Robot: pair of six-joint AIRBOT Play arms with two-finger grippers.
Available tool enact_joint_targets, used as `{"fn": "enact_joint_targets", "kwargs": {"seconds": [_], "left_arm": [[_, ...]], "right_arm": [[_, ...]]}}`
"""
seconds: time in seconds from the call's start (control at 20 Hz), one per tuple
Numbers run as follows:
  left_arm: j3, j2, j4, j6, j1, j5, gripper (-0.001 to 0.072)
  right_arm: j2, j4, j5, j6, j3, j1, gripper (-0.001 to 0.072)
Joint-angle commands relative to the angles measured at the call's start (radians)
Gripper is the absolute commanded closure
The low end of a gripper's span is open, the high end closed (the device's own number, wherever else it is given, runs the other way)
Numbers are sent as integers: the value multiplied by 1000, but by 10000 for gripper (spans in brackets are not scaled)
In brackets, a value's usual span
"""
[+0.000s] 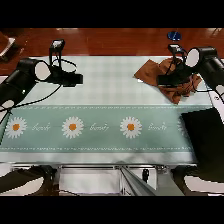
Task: Fold the shirts.
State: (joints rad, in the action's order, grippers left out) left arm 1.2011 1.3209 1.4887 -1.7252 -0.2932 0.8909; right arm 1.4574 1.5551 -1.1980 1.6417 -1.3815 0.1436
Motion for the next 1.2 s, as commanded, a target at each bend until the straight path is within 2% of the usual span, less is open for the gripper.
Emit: {"fn": "enact_joint_targets", "kwargs": {"seconds": [0.0,0.05,0.1,0.15,0.2,0.3,0.4,0.6,0.8,0.85,0.9,0.95,1.05,1.15], "left_arm": [[0,3,0,0,1,-24,688],[-1,10,1,0,1,-59,684],[-1,21,1,0,2,-89,576],[-1,36,1,0,2,-122,240],[-1,54,6,3,2,-154,197],[-1,79,9,3,2,-170,198],[-1,88,9,3,2,-199,199],[-1,92,8,3,1,-241,199],[-1,92,8,3,0,-202,199],[-1,92,8,2,0,-171,199],[-1,90,8,3,0,-127,199],[0,85,9,13,6,-78,199],[0,52,24,48,37,0,198],[-1,-24,23,63,95,50,199]], "right_arm": [[0,64,143,-5,-1,1,690],[1,144,204,7,-1,0,564],[5,241,263,50,-1,0,285],[12,367,319,106,-1,-1,295],[21,467,355,174,-1,-12,295],[51,529,407,310,-1,-78,296],[104,446,406,364,-1,-172,297],[221,140,381,280,-1,-313,298],[296,64,301,212,-1,-343,311],[300,51,276,186,-1,-343,356],[299,19,253,151,-1,-340,507],[295,-29,225,86,-6,-340,690],[266,-132,175,-23,-37,-340,694],[198,-206,148,-84,-90,-340,694]]}}
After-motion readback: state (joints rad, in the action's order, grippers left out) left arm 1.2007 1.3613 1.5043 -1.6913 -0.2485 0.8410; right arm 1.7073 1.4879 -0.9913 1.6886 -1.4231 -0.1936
